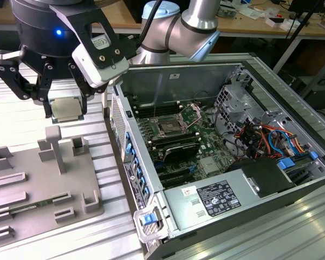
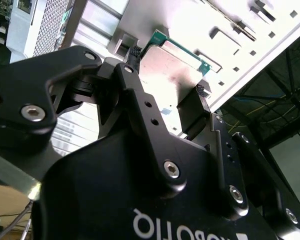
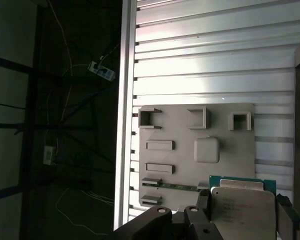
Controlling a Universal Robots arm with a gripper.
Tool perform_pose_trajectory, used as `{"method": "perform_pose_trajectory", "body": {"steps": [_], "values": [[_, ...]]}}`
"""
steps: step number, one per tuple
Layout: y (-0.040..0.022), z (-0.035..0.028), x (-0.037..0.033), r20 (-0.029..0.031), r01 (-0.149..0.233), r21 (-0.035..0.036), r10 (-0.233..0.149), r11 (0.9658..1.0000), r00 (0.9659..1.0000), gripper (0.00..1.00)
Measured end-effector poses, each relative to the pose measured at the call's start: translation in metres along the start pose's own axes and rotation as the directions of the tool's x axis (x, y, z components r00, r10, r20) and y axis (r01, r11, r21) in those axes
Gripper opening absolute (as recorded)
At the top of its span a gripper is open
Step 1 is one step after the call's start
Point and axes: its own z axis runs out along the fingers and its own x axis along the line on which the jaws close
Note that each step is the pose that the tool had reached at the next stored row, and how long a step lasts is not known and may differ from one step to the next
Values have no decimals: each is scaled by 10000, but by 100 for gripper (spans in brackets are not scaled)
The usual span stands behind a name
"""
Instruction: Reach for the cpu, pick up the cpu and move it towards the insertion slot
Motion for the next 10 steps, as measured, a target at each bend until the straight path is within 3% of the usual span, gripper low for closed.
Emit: {"method": "perform_pose_trajectory", "body": {"steps": [10], "values": [[-2,-2,-59,1,-2,2,2,10000,10000,55]]}}
